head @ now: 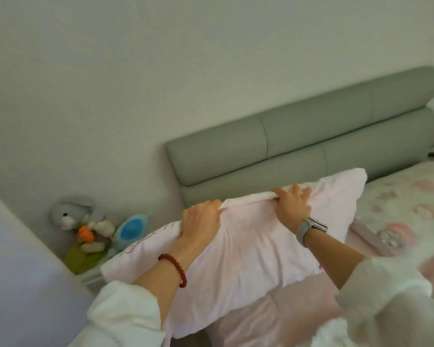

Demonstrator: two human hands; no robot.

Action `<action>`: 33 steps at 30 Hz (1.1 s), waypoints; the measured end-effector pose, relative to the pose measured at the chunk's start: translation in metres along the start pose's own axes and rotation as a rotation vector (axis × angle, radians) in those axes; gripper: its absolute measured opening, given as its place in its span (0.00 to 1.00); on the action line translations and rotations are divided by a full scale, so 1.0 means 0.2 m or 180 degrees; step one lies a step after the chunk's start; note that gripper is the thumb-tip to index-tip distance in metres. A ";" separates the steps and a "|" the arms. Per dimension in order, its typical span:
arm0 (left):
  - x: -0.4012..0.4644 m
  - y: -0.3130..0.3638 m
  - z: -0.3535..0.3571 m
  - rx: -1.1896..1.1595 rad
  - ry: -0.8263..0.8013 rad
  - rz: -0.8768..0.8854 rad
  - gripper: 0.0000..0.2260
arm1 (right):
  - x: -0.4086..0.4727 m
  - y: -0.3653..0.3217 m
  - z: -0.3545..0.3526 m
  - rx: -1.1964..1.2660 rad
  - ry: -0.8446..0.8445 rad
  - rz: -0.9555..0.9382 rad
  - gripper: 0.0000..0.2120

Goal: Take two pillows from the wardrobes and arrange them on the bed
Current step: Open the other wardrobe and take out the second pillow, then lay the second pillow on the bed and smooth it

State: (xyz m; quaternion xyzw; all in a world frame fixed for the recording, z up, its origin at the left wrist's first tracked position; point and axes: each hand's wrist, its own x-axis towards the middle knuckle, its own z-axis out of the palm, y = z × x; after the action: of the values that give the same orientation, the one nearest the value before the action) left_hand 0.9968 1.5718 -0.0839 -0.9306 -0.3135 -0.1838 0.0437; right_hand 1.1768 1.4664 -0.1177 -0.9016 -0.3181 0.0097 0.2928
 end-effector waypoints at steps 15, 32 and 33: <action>0.67 -0.25 0.68 -0.1120 0.0631 0.1073 0.04 | 0.60 0.13 0.41 0.0783 0.0579 0.0168 0.17; 0.19 -0.18 1.71 -0.1278 -0.2397 0.0255 0.13 | -0.24 0.76 1.18 0.1286 -0.0814 0.3059 0.19; 0.20 -0.21 1.75 -0.1221 -0.2421 0.0195 0.14 | -0.25 0.76 1.22 0.1374 -0.0807 0.3135 0.19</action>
State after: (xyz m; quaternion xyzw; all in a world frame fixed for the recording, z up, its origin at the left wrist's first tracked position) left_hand 1.1119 1.6969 -0.3952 -0.9323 -0.2396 0.1190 -0.2435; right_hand 1.1732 1.4690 -0.4092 -0.8551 0.1177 0.3191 0.3913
